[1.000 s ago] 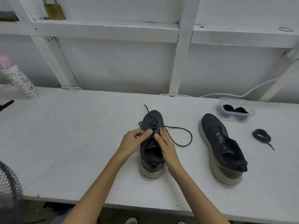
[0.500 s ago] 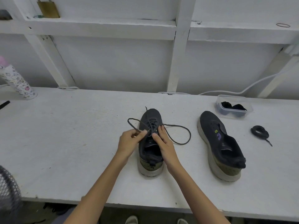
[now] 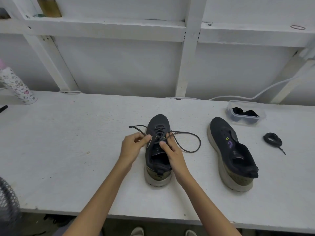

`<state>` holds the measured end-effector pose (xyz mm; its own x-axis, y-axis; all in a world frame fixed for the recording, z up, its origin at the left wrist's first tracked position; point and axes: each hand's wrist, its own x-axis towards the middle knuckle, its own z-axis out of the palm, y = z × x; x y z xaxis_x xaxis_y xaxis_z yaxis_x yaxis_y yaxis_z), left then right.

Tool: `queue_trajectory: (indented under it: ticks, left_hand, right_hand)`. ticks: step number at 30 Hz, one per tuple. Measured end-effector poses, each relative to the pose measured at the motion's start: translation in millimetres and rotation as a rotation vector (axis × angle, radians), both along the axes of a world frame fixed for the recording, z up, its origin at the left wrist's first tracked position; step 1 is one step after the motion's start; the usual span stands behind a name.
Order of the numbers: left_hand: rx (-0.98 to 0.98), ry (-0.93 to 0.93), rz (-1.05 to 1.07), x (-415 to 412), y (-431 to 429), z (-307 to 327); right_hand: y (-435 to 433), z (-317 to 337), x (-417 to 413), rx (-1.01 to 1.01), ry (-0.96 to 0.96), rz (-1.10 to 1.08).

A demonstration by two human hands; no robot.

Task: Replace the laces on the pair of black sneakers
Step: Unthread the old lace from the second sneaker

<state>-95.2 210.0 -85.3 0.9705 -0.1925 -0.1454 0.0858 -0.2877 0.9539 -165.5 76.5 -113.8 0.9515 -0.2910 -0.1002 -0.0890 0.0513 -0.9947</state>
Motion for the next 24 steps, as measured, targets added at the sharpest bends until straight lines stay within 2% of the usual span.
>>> queue_trajectory:
  ticks: [4, 5, 7, 10, 12, 18, 22, 24]
  left_hand:
    - [-0.213, -0.041, 0.446, 27, 13, 12]
    - [-0.245, -0.044, 0.502, 31, 16, 14]
    - [-0.236, -0.001, 0.437, 27, 17, 17]
    - [-0.095, 0.142, 0.085, 1, 4, 6]
    - [-0.026, 0.134, -0.058, -12, -3, -1]
    - [-0.174, 0.027, 0.247, 8, 3, 0]
    - [-0.303, 0.126, 0.265, -6, -8, -12]
    - [-0.271, 0.153, 0.213, -12, -12, -17]
  right_hand:
    - [-2, 0, 0, 0.004, 0.057, 0.013]
    - [-3, 0, 0, 0.001, 0.063, 0.012]
    - [-3, -2, 0, 0.001, 0.062, 0.005]
    - [-1, 0, 0, 0.010, 0.059, -0.003]
    - [-1, 0, 0, 0.014, 0.045, -0.003]
    - [-3, 1, -1, 0.001, 0.086, 0.005]
    - [-2, 2, -2, -0.021, 0.082, 0.011]
    - [-2, 2, -2, -0.013, 0.077, 0.010]
